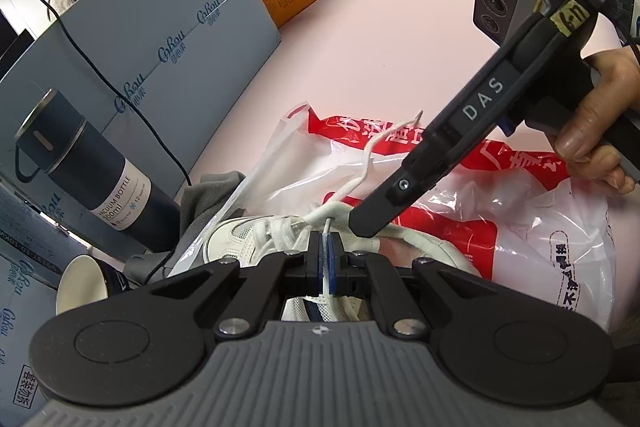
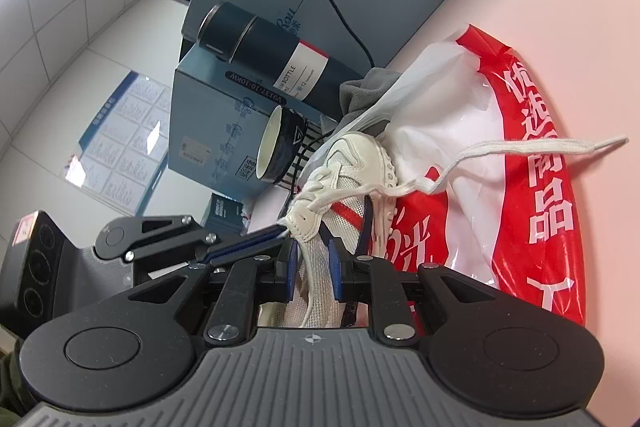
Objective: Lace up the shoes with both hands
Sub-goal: 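Pinch the lace at the eyelets with the right gripper while left holds lace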
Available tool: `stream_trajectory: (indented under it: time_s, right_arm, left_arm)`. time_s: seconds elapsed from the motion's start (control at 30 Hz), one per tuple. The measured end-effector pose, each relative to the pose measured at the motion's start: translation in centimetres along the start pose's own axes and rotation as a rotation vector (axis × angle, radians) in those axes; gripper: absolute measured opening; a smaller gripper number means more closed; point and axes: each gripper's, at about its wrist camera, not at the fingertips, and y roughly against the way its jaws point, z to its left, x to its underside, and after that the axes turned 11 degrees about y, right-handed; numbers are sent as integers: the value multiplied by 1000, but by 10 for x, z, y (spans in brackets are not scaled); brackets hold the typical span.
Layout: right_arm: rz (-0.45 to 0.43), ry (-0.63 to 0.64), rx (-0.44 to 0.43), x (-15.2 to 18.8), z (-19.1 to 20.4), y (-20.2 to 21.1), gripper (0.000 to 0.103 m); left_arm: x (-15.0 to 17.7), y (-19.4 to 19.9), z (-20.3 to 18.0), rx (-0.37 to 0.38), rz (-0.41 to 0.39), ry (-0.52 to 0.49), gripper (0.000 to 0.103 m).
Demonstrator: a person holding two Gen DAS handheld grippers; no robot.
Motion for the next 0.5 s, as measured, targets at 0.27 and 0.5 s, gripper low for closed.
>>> stream_trajectory:
  time_s: [0.27, 0.5]
  right_arm:
    - [17, 42, 12, 0, 5, -2, 16]
    - [-2, 55, 17, -1, 10, 3, 36]
  left_arm:
    - [-5, -7, -5, -5, -8, 7, 2]
    - [4, 10, -3, -77, -41, 72, 31]
